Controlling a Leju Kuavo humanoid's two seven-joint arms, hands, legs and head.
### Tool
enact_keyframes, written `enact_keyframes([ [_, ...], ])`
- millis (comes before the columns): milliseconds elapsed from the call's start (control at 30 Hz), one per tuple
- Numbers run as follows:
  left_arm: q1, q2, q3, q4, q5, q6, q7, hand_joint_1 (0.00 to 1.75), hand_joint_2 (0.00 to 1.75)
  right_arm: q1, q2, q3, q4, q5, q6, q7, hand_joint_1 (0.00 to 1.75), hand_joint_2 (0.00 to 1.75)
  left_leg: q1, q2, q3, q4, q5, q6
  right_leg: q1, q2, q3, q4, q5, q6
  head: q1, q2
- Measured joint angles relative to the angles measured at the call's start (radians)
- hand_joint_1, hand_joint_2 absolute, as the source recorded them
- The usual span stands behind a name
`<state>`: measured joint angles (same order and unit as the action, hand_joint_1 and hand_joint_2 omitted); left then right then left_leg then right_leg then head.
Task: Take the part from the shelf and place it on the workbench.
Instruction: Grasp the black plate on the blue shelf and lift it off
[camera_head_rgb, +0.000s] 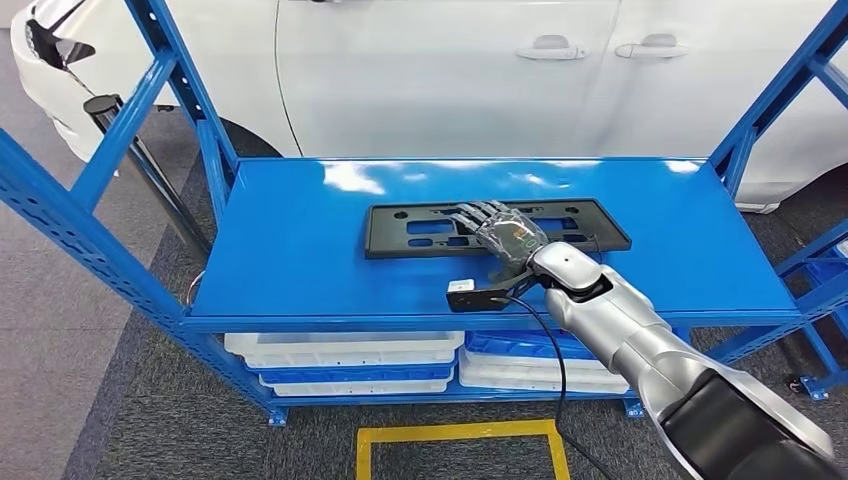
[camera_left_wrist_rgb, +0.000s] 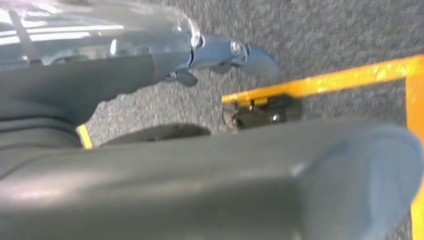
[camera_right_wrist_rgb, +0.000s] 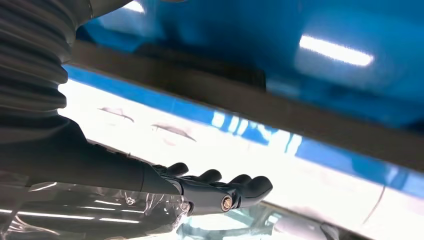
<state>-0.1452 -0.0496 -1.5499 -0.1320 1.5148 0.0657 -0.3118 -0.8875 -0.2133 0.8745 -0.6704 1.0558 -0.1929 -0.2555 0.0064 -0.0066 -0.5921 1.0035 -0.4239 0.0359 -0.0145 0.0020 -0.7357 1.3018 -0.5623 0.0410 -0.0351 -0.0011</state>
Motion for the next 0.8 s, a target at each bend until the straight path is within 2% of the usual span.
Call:
enact_keyframes([
  [33, 0.0, 0.0, 0.0, 0.0, 0.0, 0.0, 0.0, 0.0, 0.0, -0.001, 0.003, 0.001, 0.008, 0.001, 0.0, 0.0, 0.0, 1.75, 0.0, 0.0, 0.0, 0.002, -0.001, 0.0, 0.0, 0.0, 0.005, -0.013, 0.019, 0.0, 0.0, 0.0],
  [100, 0.0, 0.0, 0.0, 0.0, 0.0, 0.0, 0.0, 0.0, 0.0, -0.01, 0.008, 0.003, 0.023, 0.001, -0.001, -0.001, 0.0, 1.75, 0.0, -0.001, 0.0, 0.006, -0.004, -0.004, 0.0, -0.001, 0.064, -0.142, 0.089, -0.004, 0.0, 0.0],
  [133, -0.001, -0.001, 0.0, 0.0, 0.0, 0.0, -0.001, 0.0, 0.0, -0.016, 0.011, 0.003, 0.03, 0.001, -0.001, -0.003, 0.0, 1.75, -0.002, -0.001, -0.002, 0.01, -0.006, -0.008, 0.002, -0.001, 0.096, -0.21, 0.115, -0.008, 0.0, 0.0],
  [167, -0.001, -0.002, 0.0, 0.0, 0.001, 0.001, -0.001, 0.0, 0.0, -0.022, 0.014, 0.004, 0.038, 0.002, 0.0, -0.006, 0.0, 1.75, -0.004, -0.001, -0.004, 0.013, -0.008, -0.012, 0.004, -0.001, 0.118, -0.258, 0.129, -0.012, 0.0, 0.0],
  [200, -0.001, -0.002, 0.0, 0.0, 0.001, 0.001, -0.002, 0.0, 0.0, -0.025, 0.017, 0.005, 0.046, 0.002, 0.0, -0.009, 0.01, 1.75, -0.005, -0.001, -0.006, 0.014, -0.008, -0.016, 0.007, -0.001, 0.127, -0.281, 0.132, -0.017, 0.0, 0.0],
  [267, -0.001, -0.003, 0.0, 0.0, 0.002, 0.002, -0.003, 0.0, 0.0, -0.029, 0.023, 0.008, 0.061, 0.003, 0.005, -0.015, 0.06, 1.75, -0.006, -0.001, -0.007, 0.013, -0.008, -0.025, 0.008, 0.0, 0.127, -0.286, 0.132, -0.028, 0.0, 0.0],
  [333, -0.001, -0.003, 0.0, 0.0, 0.003, 0.003, -0.005, 0.0, 0.0, -0.033, 0.028, 0.012, 0.072, 0.003, 0.012, -0.02, 0.51, 1.75, -0.005, 0.0, -0.014, 0.031, -0.023, -0.036, 0.003, -0.001, 0.13, -0.292, 0.136, -0.038, 0.0, 0.0],
  [367, -0.001, -0.003, 0.0, 0.0, 0.004, 0.003, -0.006, 0.0, 0.0, -0.037, 0.031, 0.013, 0.077, 0.003, 0.014, -0.022, 0.88, 1.75, -0.004, 0.0, -0.028, 0.064, -0.044, -0.042, 0.001, -0.002, 0.131, -0.295, 0.138, -0.043, 0.0, 0.0],
  [400, 0.0, -0.003, 0.0, 0.0, 0.004, 0.003, -0.007, 0.0, 0.0, -0.039, 0.034, 0.015, 0.083, 0.004, 0.016, -0.023, 1.26, 1.75, -0.001, 0.0, -0.052, 0.118, -0.074, -0.047, 0.001, -0.002, 0.132, -0.295, 0.138, -0.047, 0.0, 0.0],
  [433, 0.0, -0.003, 0.0, 0.0, 0.005, 0.003, -0.008, 0.0, 0.0, -0.041, 0.037, 0.016, 0.089, 0.004, 0.017, -0.024, 1.48, 1.75, 0.0, 0.001, -0.083, 0.186, -0.105, -0.05, 0.001, -0.002, 0.132, -0.295, 0.138, -0.049, 0.0, 0.0],
  [467, 0.0, -0.003, 0.0, 0.0, 0.005, 0.002, -0.008, 0.0, 0.0, -0.041, 0.038, 0.018, 0.095, 0.004, 0.018, -0.025, 1.67, 1.75, 0.002, 0.001, -0.114, 0.249, -0.129, -0.053, 0.001, -0.002, 0.132, -0.295, 0.138, -0.051, 0.0, 0.0],
  [500, 0.001, -0.003, 0.0, 0.0, 0.005, 0.002, -0.009, 0.0, 0.0, -0.041, 0.04, 0.02, 0.1, 0.004, 0.019, -0.026, 1.73, 1.75, 0.003, 0.001, -0.134, 0.289, -0.137, -0.054, 0.002, -0.002, 0.132, -0.295, 0.137, -0.051, 0.0, 0.0],
  [533, 0.002, -0.003, 0.0, 0.0, 0.005, 0.001, -0.01, 0.0, 0.0, -0.04, 0.041, 0.022, 0.105, 0.004, 0.019, -0.026, 1.74, 1.75, 0.003, 0.001, -0.138, 0.292, -0.125, -0.054, 0.002, -0.002, 0.132, -0.294, 0.137, -0.051, 0.0, 0.0],
  [567, 0.002, -0.003, 0.0, 0.0, 0.005, 0.0, -0.011, 0.0, 0.0, -0.039, 0.042, 0.024, 0.108, 0.004, 0.019, -0.026, 1.75, 1.75, 0.004, 0.001, -0.122, 0.255, -0.097, -0.053, 0.002, -0.002, 0.133, -0.294, 0.137, -0.05, 0.0, 0.0],
  [600, 0.002, -0.003, 0.0, 0.0, 0.005, 0.0, -0.013, 0.0, 0.0, -0.04, 0.042, 0.025, 0.11, 0.005, 0.02, -0.026, 1.75, 1.75, 0.004, 0.001, -0.09, 0.188, -0.059, -0.05, 0.002, -0.001, 0.134, -0.293, 0.135, -0.048, 0.0, 0.0],
  [667, 0.0, -0.003, 0.0, 0.0, 0.004, 0.0, -0.015, 0.0, 0.0, -0.044, 0.042, 0.027, 0.114, 0.004, 0.023, -0.027, 1.75, 1.75, 0.002, 0.0, -0.029, 0.062, -0.012, -0.041, 0.005, 0.0, 0.134, -0.291, 0.133, -0.041, 0.0, 0.0],
  [700, 0.0, -0.003, 0.0, 0.0, 0.003, 0.0, -0.017, 0.0, 0.0, -0.046, 0.042, 0.027, 0.115, 0.004, 0.024, -0.027, 1.75, 1.75, 0.0, 0.0, -0.013, 0.028, -0.005, -0.037, 0.006, 0.0, 0.133, -0.29, 0.132, -0.035, 0.0, 0.0],
  [800, 0.002, -0.003, 0.0, 0.0, 0.002, 0.0, -0.019, 0.0, 0.0, -0.053, 0.042, 0.028, 0.119, 0.002, 0.028, -0.029, 1.75, 1.75, -0.002, 0.0, -0.009, 0.012, -0.005, -0.022, 0.005, 0.001, 0.131, -0.291, 0.133, -0.017, 0.0, 0.0],
])
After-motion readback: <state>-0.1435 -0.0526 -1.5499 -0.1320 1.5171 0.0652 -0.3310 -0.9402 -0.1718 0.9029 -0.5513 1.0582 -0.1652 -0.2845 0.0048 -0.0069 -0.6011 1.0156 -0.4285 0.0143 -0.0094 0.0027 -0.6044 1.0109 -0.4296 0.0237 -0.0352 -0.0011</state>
